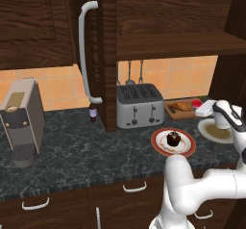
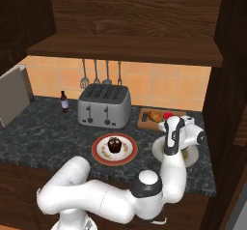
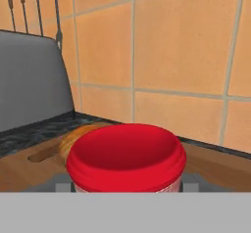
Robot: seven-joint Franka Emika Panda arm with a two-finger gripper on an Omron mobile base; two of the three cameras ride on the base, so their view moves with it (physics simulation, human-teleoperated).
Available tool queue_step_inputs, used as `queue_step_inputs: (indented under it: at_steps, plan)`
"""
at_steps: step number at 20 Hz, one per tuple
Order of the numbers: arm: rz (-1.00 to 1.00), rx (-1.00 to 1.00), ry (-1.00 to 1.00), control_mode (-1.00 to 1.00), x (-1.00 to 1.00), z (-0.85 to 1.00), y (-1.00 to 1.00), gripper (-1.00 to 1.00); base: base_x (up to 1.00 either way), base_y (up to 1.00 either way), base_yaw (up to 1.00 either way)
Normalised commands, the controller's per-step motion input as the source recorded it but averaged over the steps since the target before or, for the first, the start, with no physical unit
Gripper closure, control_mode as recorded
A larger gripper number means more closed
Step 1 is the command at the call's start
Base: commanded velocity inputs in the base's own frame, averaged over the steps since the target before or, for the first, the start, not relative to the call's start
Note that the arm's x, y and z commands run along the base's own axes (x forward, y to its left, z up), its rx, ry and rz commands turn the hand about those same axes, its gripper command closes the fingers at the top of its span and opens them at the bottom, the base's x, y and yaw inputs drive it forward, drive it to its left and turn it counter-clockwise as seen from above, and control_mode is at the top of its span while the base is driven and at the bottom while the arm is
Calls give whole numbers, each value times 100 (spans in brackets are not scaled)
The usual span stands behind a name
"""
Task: From the different types of pastries on the counter, select a croissant and place it on the cutting board. Then retrieve a jar of jam from the cabinet and place it alongside the croissant on the cutting board.
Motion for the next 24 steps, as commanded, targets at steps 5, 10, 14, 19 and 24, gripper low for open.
queue_step_inputs:
  at_steps: [5,10,14,19,24]
  plan:
    - [1,0,1,-100,52,-18,-35,100,0,0,0]
    - [3,0,0,-100,52,-22,-37,100,0,0,0]
    - [2,0,0,-100,22,-45,-26,-100,0,0,0]
    - [0,0,0,-100,-16,1,-1,-100,0,0,0]
    - [0,-2,0,-100,-29,63,9,-100,0,0,0]
